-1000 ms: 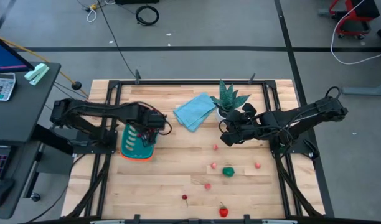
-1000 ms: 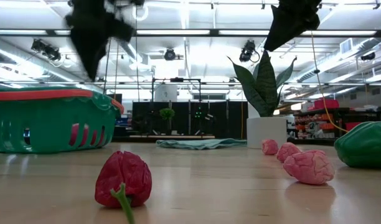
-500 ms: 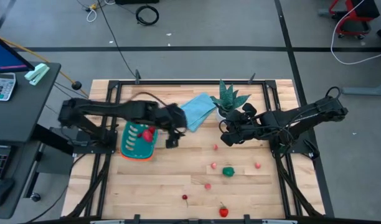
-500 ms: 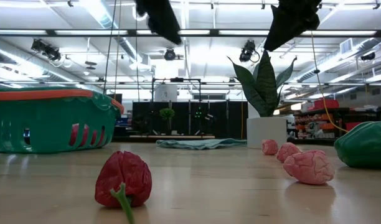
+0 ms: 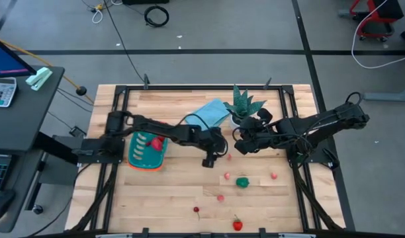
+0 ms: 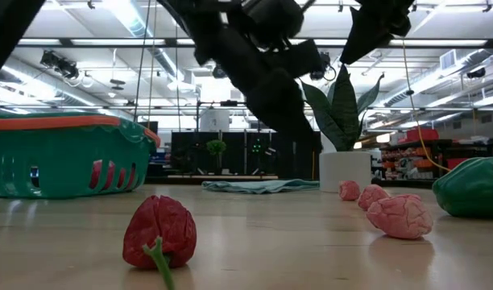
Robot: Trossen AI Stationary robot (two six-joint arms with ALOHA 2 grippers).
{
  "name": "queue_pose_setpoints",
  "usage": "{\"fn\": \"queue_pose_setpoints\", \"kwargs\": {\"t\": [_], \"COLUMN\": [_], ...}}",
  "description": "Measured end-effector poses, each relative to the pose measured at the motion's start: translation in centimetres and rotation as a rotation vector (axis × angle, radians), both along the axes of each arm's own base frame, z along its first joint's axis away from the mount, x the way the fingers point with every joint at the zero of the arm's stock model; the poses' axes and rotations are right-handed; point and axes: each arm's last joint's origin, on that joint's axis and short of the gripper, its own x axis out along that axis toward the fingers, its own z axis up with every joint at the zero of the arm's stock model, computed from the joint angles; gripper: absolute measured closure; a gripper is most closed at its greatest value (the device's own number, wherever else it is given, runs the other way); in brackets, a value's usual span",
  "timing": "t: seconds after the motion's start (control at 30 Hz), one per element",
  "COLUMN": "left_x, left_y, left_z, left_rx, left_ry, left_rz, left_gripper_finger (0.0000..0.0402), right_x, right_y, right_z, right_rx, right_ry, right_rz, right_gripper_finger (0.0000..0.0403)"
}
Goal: Pick and placing Produce into tupperware
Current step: Put the pink peach into the blue basket
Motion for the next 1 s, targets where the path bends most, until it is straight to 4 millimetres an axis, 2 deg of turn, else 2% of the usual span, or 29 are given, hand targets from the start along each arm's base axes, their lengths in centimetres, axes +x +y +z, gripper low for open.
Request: {"fn": "queue_pose_setpoints", "kwargs": {"t": [0.13, 0.3, 0.5, 0.63, 0.8, 0.9, 1.0], "left_x": [1.0, 1.2, 2.3, 2.5, 2.5, 2.5, 2.5], "left_y": [-0.1, -0.2, 0.0, 0.4, 0.5, 0.5, 0.5], "left_z": [-0.8, -1.8, -3.5, -4.9, -5.5, -5.5, -5.5], "left_rx": [-0.032, -0.069, -0.073, -0.082, -0.118, -0.12, -0.136], "left_ry": [-0.068, -0.046, -0.117, -0.1, -0.087, -0.092, -0.088], "left_rz": [-0.033, -0.047, -0.046, -0.025, 0.01, 0.011, 0.025], "left_gripper_finger": [0.0166, 0.0161, 0.0161, 0.0161, 0.0163, 0.0182, 0.0232], "right_x": [0.0, -0.1, 0.0, 0.0, -0.1, -0.1, -0.1], "right_y": [0.0, 0.0, 0.0, 0.0, 0.0, 0.0, 0.0], "right_z": [0.0, 0.0, 0.0, 0.0, 0.0, 0.0, 0.0], "right_rx": [-0.019, -0.02, -0.02, -0.019, -0.019, -0.019, -0.019], "right_ry": [0.015, 0.017, 0.016, 0.017, 0.017, 0.017, 0.017], "right_rz": [0.009, 0.011, 0.011, 0.011, 0.011, 0.011, 0.011], "right_gripper_finger": [0.0285, 0.0285, 0.0285, 0.0285, 0.0285, 0.0285, 0.0285]}}
